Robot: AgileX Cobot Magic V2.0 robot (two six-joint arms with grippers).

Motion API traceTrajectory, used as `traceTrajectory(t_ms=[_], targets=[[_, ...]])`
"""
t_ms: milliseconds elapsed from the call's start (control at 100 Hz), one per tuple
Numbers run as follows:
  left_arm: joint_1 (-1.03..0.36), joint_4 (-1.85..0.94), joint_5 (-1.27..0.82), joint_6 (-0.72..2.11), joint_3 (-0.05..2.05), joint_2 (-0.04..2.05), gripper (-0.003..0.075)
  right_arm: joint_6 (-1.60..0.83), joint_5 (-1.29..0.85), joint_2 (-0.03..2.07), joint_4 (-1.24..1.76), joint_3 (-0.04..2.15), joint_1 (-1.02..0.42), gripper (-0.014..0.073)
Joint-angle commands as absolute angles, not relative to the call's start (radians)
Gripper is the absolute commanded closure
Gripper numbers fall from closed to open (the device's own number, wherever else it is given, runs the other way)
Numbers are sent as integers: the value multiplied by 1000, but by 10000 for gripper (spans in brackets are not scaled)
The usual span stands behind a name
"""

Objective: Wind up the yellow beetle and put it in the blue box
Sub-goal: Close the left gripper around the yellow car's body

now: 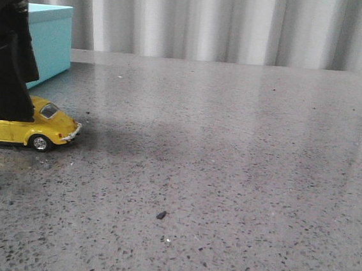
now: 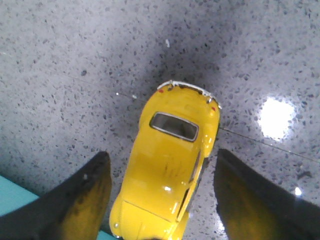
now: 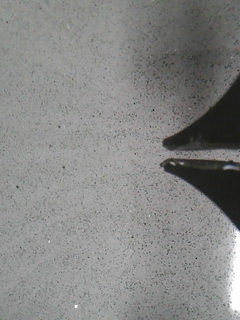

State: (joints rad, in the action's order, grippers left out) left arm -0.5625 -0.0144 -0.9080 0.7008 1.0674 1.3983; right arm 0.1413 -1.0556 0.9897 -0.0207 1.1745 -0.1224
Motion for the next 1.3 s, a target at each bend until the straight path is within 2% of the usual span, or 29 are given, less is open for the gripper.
traceTrajectory(t_ms=[0, 290, 470, 1290], targets=[[-570, -15, -869, 702, 1101, 1376, 318, 136, -996, 974, -25, 1206, -117, 635], [-570, -14, -827, 750, 1101, 1400, 318, 136, -993, 974, -25, 1206, -117, 635], [-570, -14, -886, 750, 1101, 1414, 318, 136, -995, 974, -25, 1206, -117, 635], [-570, -18, -880, 832, 1099, 1450, 318, 136, -995, 965, -25, 1206, -117, 635]])
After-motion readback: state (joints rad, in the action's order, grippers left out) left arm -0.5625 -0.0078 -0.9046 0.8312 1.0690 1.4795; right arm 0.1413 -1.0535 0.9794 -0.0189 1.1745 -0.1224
